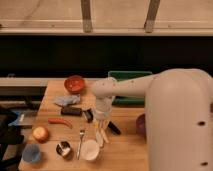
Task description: Place banana in tray
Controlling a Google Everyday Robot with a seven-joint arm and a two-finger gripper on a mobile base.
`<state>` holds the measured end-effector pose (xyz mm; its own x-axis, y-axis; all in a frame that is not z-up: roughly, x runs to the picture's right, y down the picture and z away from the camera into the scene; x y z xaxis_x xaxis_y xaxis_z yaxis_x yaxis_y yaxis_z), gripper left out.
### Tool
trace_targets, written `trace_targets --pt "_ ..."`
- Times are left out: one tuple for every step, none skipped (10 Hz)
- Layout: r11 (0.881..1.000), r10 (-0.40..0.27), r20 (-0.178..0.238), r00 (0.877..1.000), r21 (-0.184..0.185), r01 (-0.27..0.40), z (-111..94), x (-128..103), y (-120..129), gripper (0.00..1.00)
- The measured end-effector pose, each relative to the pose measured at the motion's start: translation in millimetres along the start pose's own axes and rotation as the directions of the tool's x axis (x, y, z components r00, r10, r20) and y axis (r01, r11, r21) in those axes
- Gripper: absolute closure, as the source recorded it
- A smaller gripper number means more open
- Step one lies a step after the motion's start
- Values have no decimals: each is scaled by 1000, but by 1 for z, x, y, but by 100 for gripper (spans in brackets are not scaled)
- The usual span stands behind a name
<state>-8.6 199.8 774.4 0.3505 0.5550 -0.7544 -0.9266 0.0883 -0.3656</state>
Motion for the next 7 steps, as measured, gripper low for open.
trace_targets --pt "1000 25 53 998 5 -25 -20 -2 -8 100" --pt "998 66 104 992 5 -67 -37 -5 -20 100" --pt "991 129 157 979 1 -131 -54 -7 -41 100" --pt "979 202 205 958 -4 -206 -70 -9 -64 100" --pt "964 260 242 935 -10 -265 -85 -12 -81 100" --pt "946 315 277 908 -15 -324 -101 -15 -101 100" --pt "928 358 310 880 -20 -371 -118 -19 -120 100"
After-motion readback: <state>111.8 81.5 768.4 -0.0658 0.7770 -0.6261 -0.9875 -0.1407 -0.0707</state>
